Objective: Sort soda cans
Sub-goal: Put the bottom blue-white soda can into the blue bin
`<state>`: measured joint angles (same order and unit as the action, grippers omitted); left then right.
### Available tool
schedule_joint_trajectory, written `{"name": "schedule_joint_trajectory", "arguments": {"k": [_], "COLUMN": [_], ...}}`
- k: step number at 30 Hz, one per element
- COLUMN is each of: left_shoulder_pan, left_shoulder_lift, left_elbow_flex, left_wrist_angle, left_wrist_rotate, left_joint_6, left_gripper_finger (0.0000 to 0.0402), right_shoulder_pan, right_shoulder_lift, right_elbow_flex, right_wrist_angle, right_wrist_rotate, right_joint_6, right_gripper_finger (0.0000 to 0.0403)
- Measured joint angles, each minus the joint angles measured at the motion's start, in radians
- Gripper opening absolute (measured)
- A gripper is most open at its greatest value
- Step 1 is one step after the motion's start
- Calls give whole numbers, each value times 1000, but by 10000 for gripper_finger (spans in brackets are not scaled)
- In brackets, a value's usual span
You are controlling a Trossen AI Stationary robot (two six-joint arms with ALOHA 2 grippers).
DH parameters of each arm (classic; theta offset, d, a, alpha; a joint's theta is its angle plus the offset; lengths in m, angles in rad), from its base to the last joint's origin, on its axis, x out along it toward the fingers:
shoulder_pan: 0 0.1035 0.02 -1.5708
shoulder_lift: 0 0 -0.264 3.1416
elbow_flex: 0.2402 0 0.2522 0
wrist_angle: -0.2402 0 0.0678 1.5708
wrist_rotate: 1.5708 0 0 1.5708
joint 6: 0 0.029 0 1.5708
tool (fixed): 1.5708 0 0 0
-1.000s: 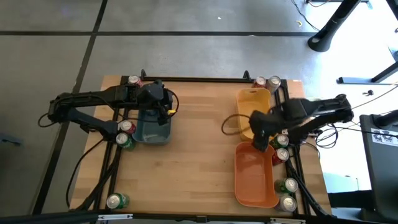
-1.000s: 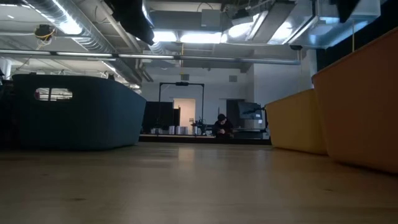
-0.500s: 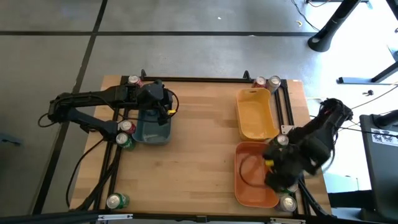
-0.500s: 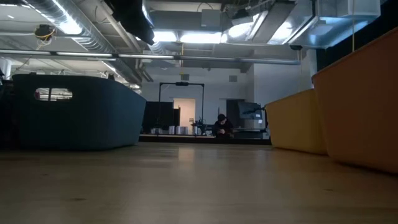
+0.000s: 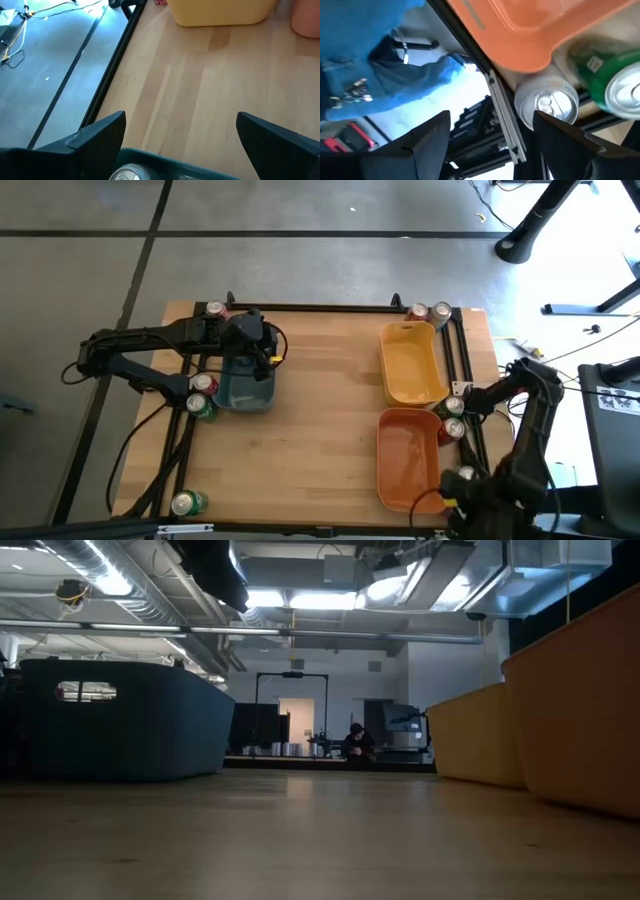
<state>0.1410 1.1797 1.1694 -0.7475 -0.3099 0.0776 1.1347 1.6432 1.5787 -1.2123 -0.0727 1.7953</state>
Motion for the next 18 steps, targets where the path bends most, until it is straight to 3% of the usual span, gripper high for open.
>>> {"name": "schedule_joint_trajectory", "arguments": {"k": [18], "left_shoulder_pan": [0], "left_shoulder_lift": [0], "left_elbow_flex": [0], "left_wrist_angle": [1], "left_wrist_rotate": [0], "left_joint_6": [-3], "left_gripper_finger": [367], "right_shoulder_pan": [53], "right_shoulder_lift": [74], "right_elbow_flex": [0], "right_wrist_angle": [-91], "right_wrist_rotate": [19], "right_joint_6": [-40], "right_gripper_finger": [282]}}
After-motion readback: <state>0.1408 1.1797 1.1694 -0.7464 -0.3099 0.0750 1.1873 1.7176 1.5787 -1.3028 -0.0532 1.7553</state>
